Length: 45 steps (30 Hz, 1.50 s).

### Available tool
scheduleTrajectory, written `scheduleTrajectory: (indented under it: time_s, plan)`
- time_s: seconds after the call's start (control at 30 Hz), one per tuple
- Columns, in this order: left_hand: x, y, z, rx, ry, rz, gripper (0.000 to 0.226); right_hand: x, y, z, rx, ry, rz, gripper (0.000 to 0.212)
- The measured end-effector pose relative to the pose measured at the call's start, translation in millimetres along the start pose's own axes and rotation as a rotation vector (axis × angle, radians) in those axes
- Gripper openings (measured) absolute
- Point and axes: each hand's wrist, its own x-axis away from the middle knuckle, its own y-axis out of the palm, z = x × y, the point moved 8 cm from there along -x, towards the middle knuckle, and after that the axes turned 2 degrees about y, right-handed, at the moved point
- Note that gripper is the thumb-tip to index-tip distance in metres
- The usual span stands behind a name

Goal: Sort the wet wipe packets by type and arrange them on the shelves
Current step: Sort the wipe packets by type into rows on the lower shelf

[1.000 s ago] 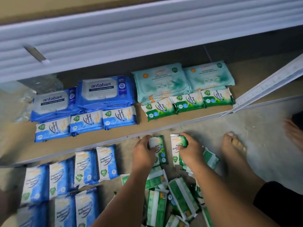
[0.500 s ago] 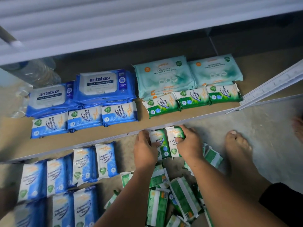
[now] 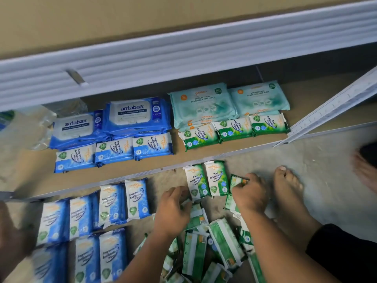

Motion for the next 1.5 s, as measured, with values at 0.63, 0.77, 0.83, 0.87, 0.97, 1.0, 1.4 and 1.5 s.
scheduleTrajectory:
  time_s: [0.63,0.77,0.83,0.87,0.97,1.0,1.4,1.5]
  plan:
    - [63.7,16.6,8.0,-0.556,-0.071,-0.281,0.079,132.5,2.1,25.4,0.448,-0.229,-0.421,0.070]
    - [54.8,21.6,4.0,-0.610,-0.099,-0.332,0.081,141.6,10.8,27.4,0.536,-0.251,-0.424,0.089]
    - [50.1,20.3,4.1,-0.629,-0.087,-0.363,0.078,141.9,14.4,27.4,0.583,-0.275,-0.426,0.087]
    - [48.7,19.9,3.1,-0.633,-0.085,-0.386,0.077,142.2,16.2,28.1,0.589,-0.281,-0.431,0.085]
    - [45.8,12.6,3.1,-0.602,-0.103,-0.404,0.074,141.0,14.2,26.0,0.562,-0.283,-0.416,0.079]
    - [45.8,8.1,3.3,-0.575,-0.127,-0.399,0.073,141.0,12.3,24.9,0.526,-0.269,-0.417,0.077]
    - [93.3,-68.6,50.8,0.236,-0.331,-0.131,0.072,163.3,-47.1,16.8,-1.020,0.490,-0.746,0.032]
    - [106.3,-81.3,71.5,0.370,-0.310,-0.110,0.059,176.2,-67.0,7.1,-1.298,0.571,-0.823,0.024]
